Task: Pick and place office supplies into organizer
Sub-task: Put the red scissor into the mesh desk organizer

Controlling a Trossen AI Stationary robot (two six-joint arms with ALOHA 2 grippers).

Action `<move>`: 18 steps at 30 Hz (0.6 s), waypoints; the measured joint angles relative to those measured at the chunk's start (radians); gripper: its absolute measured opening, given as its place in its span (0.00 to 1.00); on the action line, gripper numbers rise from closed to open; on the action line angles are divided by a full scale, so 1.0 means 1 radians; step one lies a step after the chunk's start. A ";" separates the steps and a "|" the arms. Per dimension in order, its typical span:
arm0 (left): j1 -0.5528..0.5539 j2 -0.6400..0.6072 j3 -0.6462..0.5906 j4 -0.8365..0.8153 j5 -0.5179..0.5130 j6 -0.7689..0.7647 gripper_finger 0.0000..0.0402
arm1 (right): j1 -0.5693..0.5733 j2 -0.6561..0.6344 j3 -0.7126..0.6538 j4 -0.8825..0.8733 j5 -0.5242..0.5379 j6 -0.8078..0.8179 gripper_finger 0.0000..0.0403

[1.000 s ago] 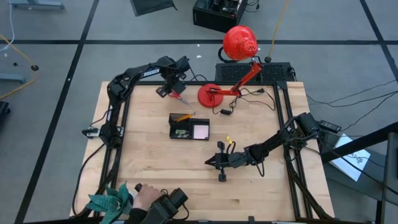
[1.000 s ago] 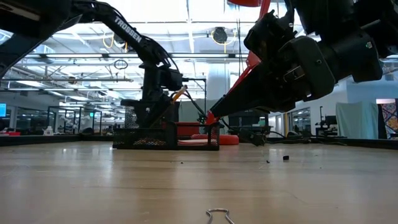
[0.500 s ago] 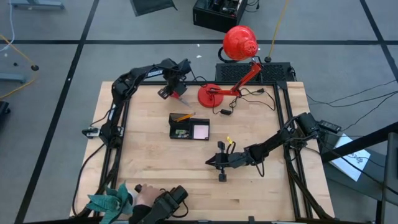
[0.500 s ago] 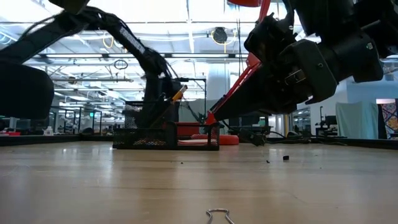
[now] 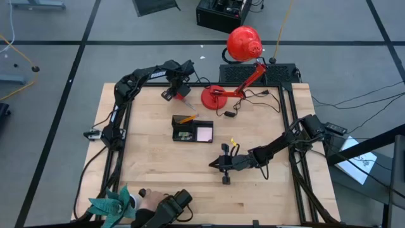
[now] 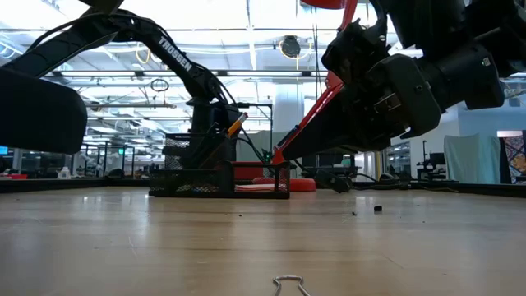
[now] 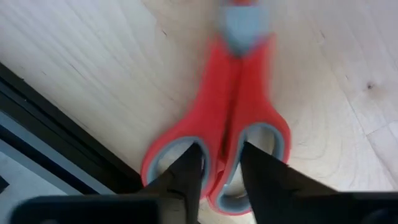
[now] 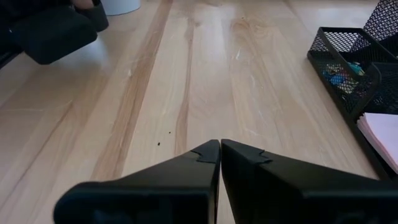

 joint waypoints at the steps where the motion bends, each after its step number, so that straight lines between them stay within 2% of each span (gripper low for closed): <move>1: 0.000 0.000 0.000 0.000 0.000 0.000 0.24 | 0.000 0.000 0.000 0.000 0.000 0.001 0.02; 4: 0.000 0.000 0.000 -0.003 -0.002 0.012 0.12 | 0.000 0.000 0.000 0.002 0.000 0.007 0.02; 13: -0.021 -0.013 0.007 -0.019 -0.161 0.031 0.08 | 0.000 0.000 0.000 0.007 0.000 0.005 0.02; 18: -0.020 -0.057 0.042 -0.020 -0.184 0.020 0.04 | 0.000 0.000 0.000 0.016 0.000 0.004 0.02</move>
